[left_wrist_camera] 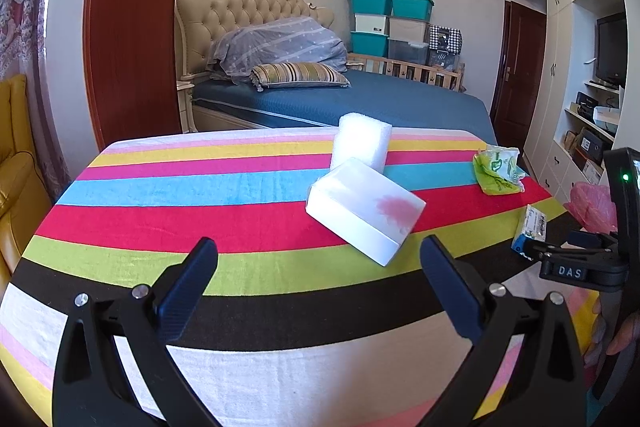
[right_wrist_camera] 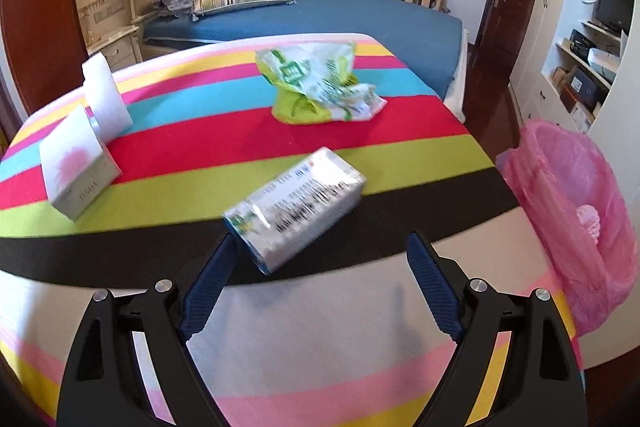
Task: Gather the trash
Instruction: 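Grasp the white printed medicine box with the right gripper, then grasp the white tissue box with the left gripper while the right gripper holds the medicine box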
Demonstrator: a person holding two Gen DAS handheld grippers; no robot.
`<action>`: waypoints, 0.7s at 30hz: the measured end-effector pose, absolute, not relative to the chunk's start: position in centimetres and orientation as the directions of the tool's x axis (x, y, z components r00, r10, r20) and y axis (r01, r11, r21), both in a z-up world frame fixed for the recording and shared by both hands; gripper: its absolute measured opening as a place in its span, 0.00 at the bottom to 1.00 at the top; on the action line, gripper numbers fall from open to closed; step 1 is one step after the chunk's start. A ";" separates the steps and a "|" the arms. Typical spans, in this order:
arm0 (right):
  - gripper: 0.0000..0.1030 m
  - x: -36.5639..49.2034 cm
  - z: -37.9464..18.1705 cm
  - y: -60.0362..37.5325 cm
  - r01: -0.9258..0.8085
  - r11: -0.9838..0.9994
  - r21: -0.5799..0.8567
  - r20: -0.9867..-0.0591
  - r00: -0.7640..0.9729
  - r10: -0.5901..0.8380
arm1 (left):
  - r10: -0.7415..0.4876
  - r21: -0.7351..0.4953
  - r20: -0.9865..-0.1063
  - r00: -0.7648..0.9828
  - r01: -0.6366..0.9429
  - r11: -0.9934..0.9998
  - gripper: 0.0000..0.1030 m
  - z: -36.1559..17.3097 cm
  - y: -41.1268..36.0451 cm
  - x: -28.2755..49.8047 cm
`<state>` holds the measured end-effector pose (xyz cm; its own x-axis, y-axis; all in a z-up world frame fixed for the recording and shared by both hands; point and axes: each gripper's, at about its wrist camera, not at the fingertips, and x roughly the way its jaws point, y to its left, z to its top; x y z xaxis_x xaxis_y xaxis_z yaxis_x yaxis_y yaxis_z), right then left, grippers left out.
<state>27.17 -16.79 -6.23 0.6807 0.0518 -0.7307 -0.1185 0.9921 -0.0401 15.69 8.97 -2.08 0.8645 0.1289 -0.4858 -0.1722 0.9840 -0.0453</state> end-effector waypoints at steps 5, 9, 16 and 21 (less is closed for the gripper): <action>0.79 28.6 -5.8 -14.8 -0.105 0.994 -0.018 -0.726 0.685 0.059 | 0.124 -0.057 -0.494 0.861 -0.175 0.983 0.95 -2.2 9.2 15.7; 0.71 29.4 -6.3 -13.8 -0.077 0.993 -0.090 -0.731 0.682 -0.013 | 0.122 -0.069 -0.499 0.858 -0.179 0.981 0.95 -2.2 9.4 15.7; 0.44 27.2 -6.7 -16.3 -0.161 0.985 -0.056 -0.742 0.667 0.067 | 0.138 -0.042 -0.517 0.845 -0.187 0.982 0.95 -2.3 9.1 16.1; 0.41 24.7 -6.3 -18.1 -0.221 0.975 0.003 -0.715 0.681 0.156 | 0.159 0.026 -0.542 0.825 -0.172 0.985 0.95 -2.6 7.6 16.7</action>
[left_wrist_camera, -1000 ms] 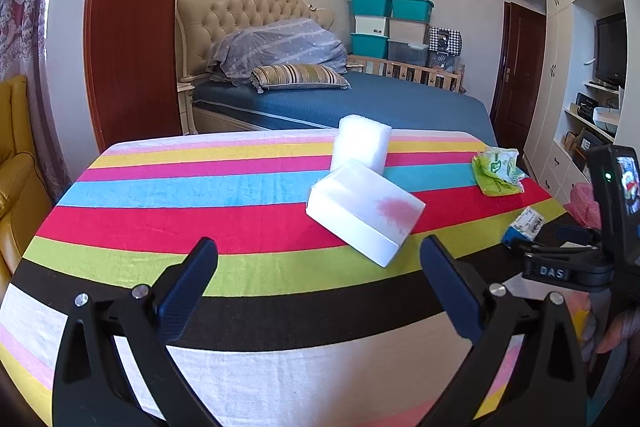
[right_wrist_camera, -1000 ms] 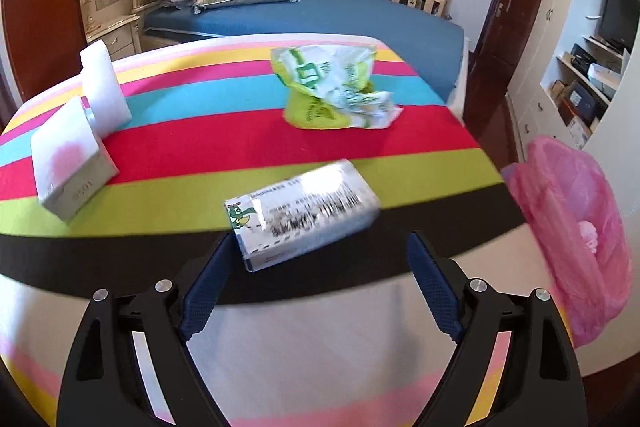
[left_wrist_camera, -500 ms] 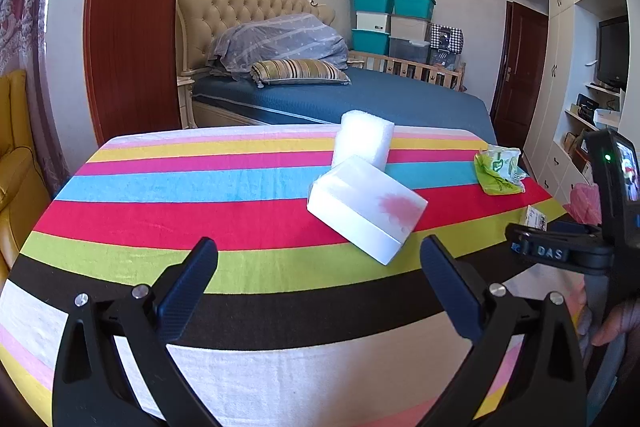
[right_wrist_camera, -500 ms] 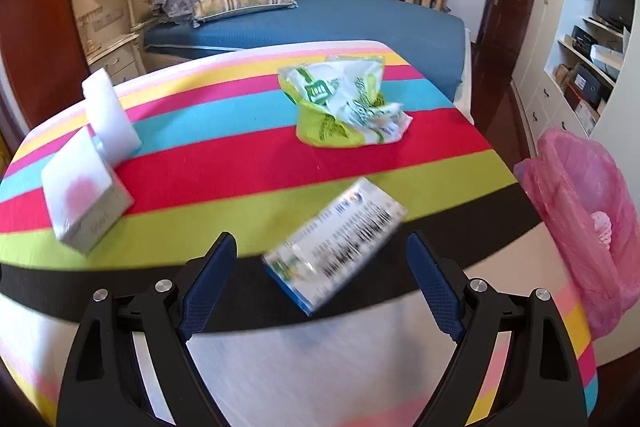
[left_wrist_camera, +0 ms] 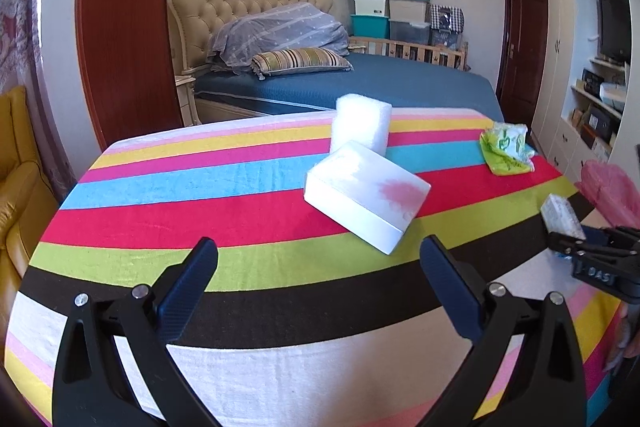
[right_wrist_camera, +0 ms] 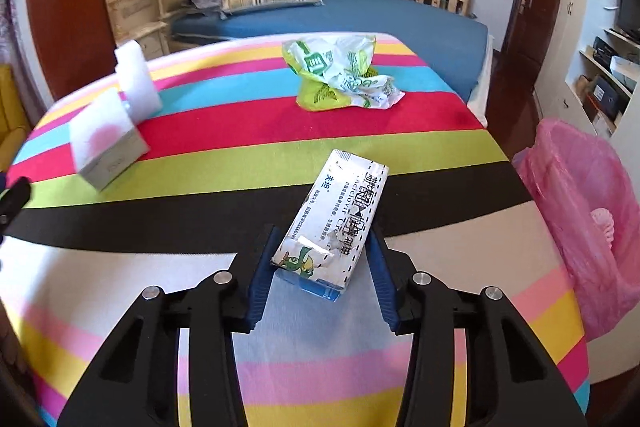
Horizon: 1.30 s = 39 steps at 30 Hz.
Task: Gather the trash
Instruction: 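Grasp the white tissue box with the left gripper while the right gripper holds the medicine box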
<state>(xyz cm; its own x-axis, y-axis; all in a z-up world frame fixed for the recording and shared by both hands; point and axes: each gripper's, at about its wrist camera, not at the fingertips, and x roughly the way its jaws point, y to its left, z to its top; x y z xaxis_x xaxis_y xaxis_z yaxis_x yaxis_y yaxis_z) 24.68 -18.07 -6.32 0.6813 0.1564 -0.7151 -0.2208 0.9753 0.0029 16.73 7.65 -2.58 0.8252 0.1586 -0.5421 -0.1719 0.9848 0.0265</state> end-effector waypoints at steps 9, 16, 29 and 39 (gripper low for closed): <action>0.41 24.1 -6.2 -17.2 -0.256 0.967 -0.001 -0.715 0.676 0.179 | 0.060 -0.098 -0.651 0.757 -0.162 0.982 0.95 -3.9 6.4 20.1; 0.41 24.1 -6.1 -18.2 -0.251 0.966 0.057 -0.701 0.679 0.218 | 0.124 -0.133 -0.706 0.697 -0.303 0.944 0.95 -4.1 5.0 25.1; 0.42 24.3 -6.1 -18.7 -0.274 0.955 0.113 -0.696 0.664 0.273 | 0.257 -0.088 -0.756 0.602 -0.482 0.872 0.84 -4.7 5.6 30.3; 0.42 24.4 -6.4 -17.8 -0.264 0.962 0.072 -0.718 0.656 0.233 | 0.163 -0.142 -0.686 0.709 -0.350 0.926 0.78 -3.8 6.7 24.1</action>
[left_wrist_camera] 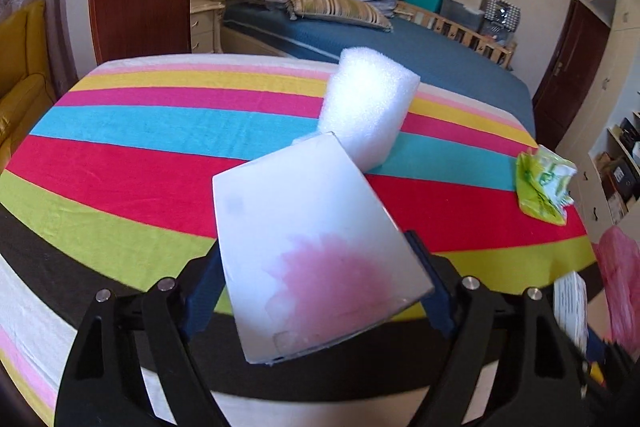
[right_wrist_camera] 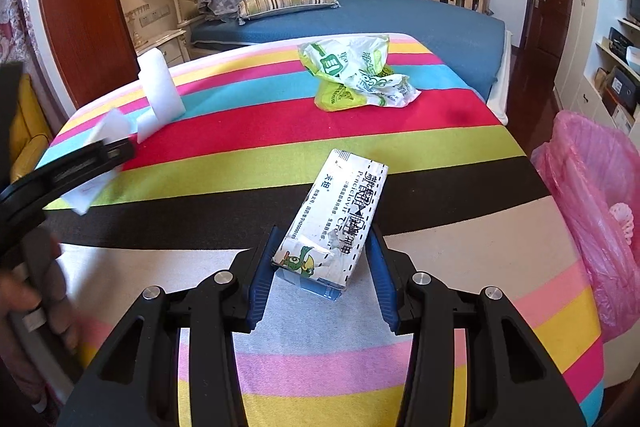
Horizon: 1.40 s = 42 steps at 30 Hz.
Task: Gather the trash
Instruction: 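Grasp the white tissue box with the left gripper while the right gripper holds the medicine box, then carry the tissue box and medicine box over the pink bin with both grippers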
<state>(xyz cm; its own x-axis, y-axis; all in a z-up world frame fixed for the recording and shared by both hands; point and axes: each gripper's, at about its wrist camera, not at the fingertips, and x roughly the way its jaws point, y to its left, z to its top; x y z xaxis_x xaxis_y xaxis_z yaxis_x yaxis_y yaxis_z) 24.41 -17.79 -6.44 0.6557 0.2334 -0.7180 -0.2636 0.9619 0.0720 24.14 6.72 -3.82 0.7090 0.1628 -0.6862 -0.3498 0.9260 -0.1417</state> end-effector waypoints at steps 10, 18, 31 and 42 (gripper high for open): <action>0.42 24.8 -6.8 -17.1 -0.246 0.969 0.010 -0.740 0.650 0.173 | 0.108 -0.131 -0.621 0.776 -0.239 0.962 0.78 -3.1 7.3 18.7; 0.42 23.4 -6.0 -17.1 -0.256 0.967 -0.007 -0.685 0.705 0.182 | 0.055 -0.073 -0.572 0.819 -0.118 0.990 0.79 -2.7 5.1 15.0; 0.42 19.1 -4.4 -19.2 -0.308 0.951 0.011 -0.595 0.763 0.254 | 0.035 0.033 -0.521 0.853 -0.021 0.999 0.79 -2.2 1.6 12.0; 0.42 15.7 -3.9 -21.0 -0.377 0.926 0.005 -0.547 0.775 0.318 | -0.019 0.029 -0.494 0.869 0.039 0.999 0.79 -2.2 0.2 10.6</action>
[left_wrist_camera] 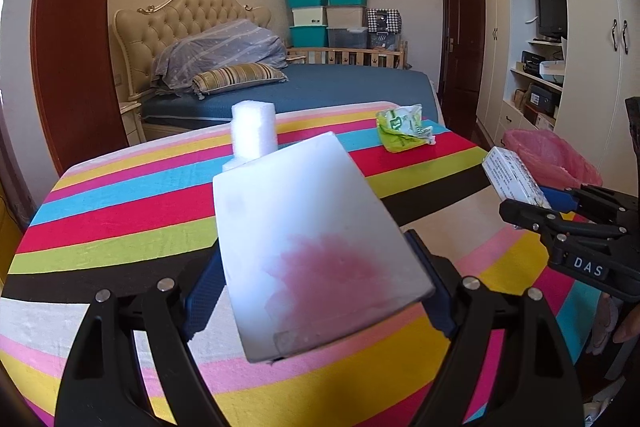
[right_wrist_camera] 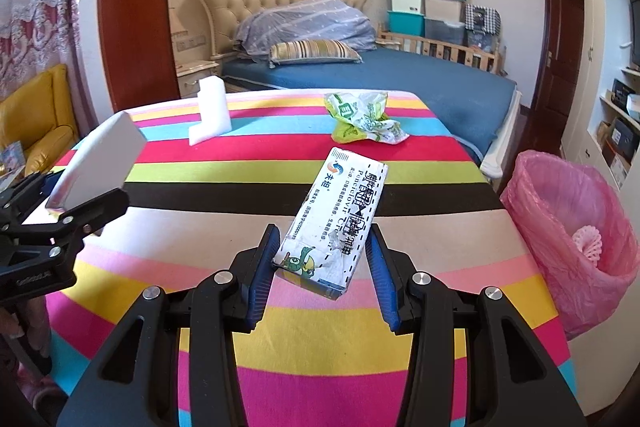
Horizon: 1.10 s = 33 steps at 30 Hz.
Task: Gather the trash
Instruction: 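Carry the tissue box and medicine box over the pink bin with both grippers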
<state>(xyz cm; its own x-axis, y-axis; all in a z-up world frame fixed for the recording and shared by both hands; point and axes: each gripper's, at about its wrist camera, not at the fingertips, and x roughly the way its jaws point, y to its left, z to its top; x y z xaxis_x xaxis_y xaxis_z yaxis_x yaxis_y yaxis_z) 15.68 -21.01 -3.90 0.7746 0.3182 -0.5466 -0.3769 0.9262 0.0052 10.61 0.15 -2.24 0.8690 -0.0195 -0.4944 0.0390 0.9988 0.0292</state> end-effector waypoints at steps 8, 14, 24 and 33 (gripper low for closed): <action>0.42 13.7 -3.4 -22.7 -0.389 0.921 -0.030 -0.505 0.801 0.322 | -0.038 0.066 -0.503 0.864 0.082 0.994 0.79 -2.4 -1.8 10.5; 0.42 13.1 -3.4 -25.3 -0.359 0.933 -0.015 -0.492 0.815 0.306 | -0.063 0.105 -0.524 0.849 0.137 0.985 0.79 -2.9 -4.3 11.1; 0.42 12.2 -3.0 -31.2 -0.263 0.965 -0.017 -0.461 0.858 0.226 | -0.203 0.100 -0.581 0.788 0.317 0.943 0.79 -3.2 -11.1 13.8; 0.42 13.7 -2.3 -38.1 -0.139 0.990 -0.035 -0.437 0.893 0.110 | -0.333 0.091 -0.554 0.763 0.453 0.887 0.79 -0.6 -19.6 17.9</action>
<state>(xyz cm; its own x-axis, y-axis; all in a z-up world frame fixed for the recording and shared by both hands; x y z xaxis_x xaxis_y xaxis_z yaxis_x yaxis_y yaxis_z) 13.69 -38.15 -2.34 0.8929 0.1100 -0.4366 -0.1388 0.9897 -0.0347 17.89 -19.55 -0.59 0.7628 -0.3331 -0.5542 0.4531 0.8868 0.0907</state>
